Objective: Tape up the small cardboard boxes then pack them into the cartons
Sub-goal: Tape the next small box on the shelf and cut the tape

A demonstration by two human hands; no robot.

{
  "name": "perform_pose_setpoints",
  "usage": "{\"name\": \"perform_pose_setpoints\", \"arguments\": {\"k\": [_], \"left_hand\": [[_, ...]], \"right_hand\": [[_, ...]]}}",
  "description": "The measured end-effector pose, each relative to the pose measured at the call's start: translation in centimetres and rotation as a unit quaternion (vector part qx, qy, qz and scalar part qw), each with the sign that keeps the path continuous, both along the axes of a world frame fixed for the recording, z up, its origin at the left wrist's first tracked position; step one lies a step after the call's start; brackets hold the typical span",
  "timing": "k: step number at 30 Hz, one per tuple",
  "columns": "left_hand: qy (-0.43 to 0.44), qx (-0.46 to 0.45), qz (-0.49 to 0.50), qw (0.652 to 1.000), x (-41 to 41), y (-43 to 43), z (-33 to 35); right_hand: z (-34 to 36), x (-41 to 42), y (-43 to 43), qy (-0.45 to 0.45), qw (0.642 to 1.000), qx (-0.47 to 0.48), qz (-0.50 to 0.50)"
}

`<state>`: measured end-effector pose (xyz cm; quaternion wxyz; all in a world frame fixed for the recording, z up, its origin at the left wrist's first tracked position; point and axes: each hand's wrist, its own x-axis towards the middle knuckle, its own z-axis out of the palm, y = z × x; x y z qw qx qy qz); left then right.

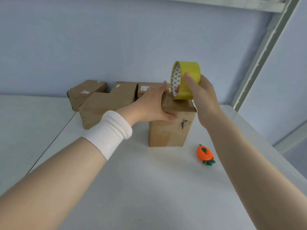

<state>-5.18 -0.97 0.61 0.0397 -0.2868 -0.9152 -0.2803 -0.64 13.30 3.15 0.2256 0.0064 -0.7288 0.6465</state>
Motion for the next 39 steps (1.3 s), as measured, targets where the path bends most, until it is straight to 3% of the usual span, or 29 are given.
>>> {"name": "perform_pose_setpoints", "arguments": {"k": [4, 11, 18, 22, 27, 31, 35, 37, 39], "left_hand": [[0.010, -0.024, -0.025, 0.999, -0.9, 0.5, 0.5], [-0.011, -0.043, -0.010, 0.999, -1.6, 0.2, 0.4], [-0.022, -0.054, -0.012, 0.998, -1.3, 0.2, 0.7], [-0.027, -0.046, -0.005, 0.999, -1.2, 0.4, 0.6], [-0.059, 0.062, -0.050, 0.995, -0.4, -0.6, 0.1], [-0.031, 0.167, -0.060, 0.984, 0.9, -1.1, 0.0], [-0.159, 0.333, -0.056, 0.928, 1.9, -0.9, -0.4], [-0.199, 0.377, -0.010, 0.905, 1.8, -0.5, -1.3], [-0.153, 0.374, 0.088, 0.911, 1.0, 0.2, -2.2]], "right_hand": [[-0.7, -0.6, -0.2, 0.001, 0.997, 0.055, -0.055], [-0.1, 2.7, 0.0, 0.033, 0.997, 0.055, -0.045], [-2.5, 7.7, 1.2, -0.025, 0.986, 0.143, -0.077], [-5.4, 8.7, 0.8, -0.041, 0.991, 0.111, -0.062], [-5.9, 8.7, 0.3, -0.031, 0.996, 0.076, -0.047], [-3.6, 9.5, 0.8, -0.021, 0.997, 0.064, -0.024], [0.6, 8.8, 2.2, -0.020, 0.994, -0.022, 0.105], [1.0, 7.4, 2.2, -0.042, 0.988, -0.038, 0.142], [0.4, 5.5, 1.8, -0.046, 0.993, -0.035, 0.105]]}}
